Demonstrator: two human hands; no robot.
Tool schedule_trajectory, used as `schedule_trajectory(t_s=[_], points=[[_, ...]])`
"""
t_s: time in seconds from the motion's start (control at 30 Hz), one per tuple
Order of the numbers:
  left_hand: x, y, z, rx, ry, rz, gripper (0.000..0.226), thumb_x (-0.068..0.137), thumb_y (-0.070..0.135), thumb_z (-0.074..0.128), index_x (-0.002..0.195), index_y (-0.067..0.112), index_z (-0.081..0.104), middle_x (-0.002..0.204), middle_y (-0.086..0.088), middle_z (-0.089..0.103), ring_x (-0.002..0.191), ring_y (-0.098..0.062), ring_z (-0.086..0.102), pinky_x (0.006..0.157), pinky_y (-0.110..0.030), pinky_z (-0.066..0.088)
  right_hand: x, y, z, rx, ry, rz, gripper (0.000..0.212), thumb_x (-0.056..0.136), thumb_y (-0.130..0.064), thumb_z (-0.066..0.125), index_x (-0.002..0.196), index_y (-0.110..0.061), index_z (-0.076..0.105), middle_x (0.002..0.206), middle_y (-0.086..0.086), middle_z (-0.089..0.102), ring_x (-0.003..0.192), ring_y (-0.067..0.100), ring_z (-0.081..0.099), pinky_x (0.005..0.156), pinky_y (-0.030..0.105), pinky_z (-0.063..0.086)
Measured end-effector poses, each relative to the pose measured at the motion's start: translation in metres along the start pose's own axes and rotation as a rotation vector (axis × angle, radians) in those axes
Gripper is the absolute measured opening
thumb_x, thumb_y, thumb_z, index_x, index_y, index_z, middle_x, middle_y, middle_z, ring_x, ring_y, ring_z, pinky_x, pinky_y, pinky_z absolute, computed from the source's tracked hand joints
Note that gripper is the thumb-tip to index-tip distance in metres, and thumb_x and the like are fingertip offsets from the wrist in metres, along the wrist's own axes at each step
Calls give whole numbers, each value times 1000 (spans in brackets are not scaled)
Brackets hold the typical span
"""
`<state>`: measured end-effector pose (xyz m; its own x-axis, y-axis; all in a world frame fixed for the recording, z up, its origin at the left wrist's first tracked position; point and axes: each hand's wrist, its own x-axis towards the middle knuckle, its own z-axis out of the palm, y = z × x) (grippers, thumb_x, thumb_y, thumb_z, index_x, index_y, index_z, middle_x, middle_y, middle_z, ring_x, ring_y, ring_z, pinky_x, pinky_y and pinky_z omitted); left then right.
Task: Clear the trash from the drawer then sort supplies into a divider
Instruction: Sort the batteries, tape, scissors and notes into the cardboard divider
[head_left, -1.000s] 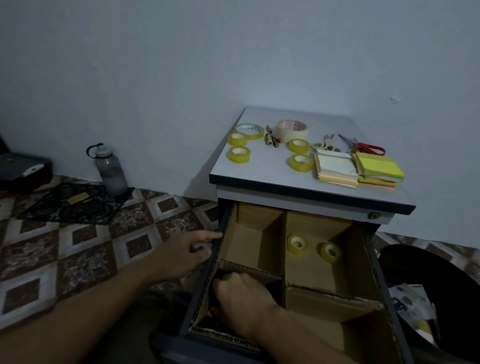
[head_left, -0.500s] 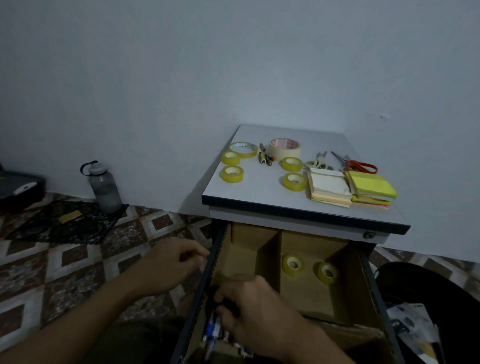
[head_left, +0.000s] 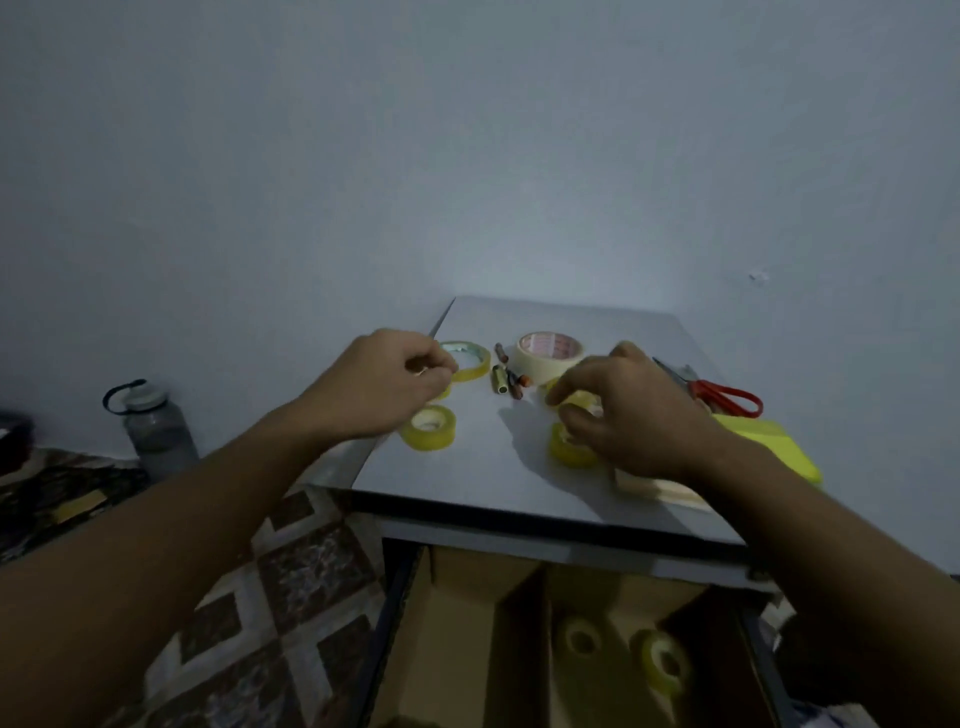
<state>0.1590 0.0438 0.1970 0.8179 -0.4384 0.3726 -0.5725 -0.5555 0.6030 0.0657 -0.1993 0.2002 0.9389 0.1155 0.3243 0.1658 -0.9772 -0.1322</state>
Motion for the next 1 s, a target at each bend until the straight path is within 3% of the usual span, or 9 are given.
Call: schedule_trajectory(t_s=[0.1,0.23,0.3,0.37,0.53,0.7,0.77,0.87,1.0], points=[[49,-5,16,46,-38,3,19,91,27,63,106,25,75,105,12,70,98,-8,63,84,-26,49,37,8,5,-53,-133,5,33,95,-31,52,126,-35,62,135,2,58,118,22,36,88,37,41],[103,-21,39,142,-198,-36,30,90,33,61,120,33,68,133,6,62,114,-11,58,87,-22,40,70,12,20,-130,-288,-31,36,97,-34,47,131,-40,58,136,4,54,121,29,35,93,39,39],[121,-26,49,185,-267,-24,34,93,32,58,127,34,64,142,4,56,123,-15,55,93,-22,39,78,15,26,-137,-312,-64,37,97,-36,45,132,-42,57,138,2,54,120,30,36,89,35,32],[135,-27,57,235,-325,3,39,96,33,56,135,31,59,148,5,50,135,-15,46,103,-24,32,84,19,29,-141,-311,-91,38,98,-35,44,133,-41,57,140,-2,54,125,30,37,95,34,26],[157,-31,72,346,-420,6,42,97,39,55,138,32,57,150,6,47,138,-17,42,110,-29,28,89,23,32,-179,-286,-135,39,98,-31,44,133,-39,58,140,-3,55,132,28,38,111,35,19],[152,-37,77,346,-411,48,33,98,41,52,127,32,65,135,2,62,114,-15,55,98,-28,39,88,31,40,-191,-286,-166,37,93,-37,43,126,-41,61,131,-3,61,129,33,43,114,48,25],[147,-40,77,346,-410,61,36,100,42,49,132,32,63,139,2,58,124,-19,51,99,-26,33,84,33,42,-184,-311,-145,39,91,-40,43,126,-41,59,132,-1,59,132,37,38,110,55,31],[137,-39,74,380,-427,104,39,102,43,45,138,34,56,152,7,46,145,-22,31,114,-32,23,76,33,42,-151,-314,-112,41,91,-40,41,128,-40,57,131,0,59,132,38,36,106,59,34],[125,-40,72,397,-452,144,39,101,47,44,135,35,59,153,11,42,148,-23,22,121,-42,19,67,29,40,-122,-294,-86,40,93,-41,40,129,-41,57,129,0,60,129,34,39,105,55,35]])
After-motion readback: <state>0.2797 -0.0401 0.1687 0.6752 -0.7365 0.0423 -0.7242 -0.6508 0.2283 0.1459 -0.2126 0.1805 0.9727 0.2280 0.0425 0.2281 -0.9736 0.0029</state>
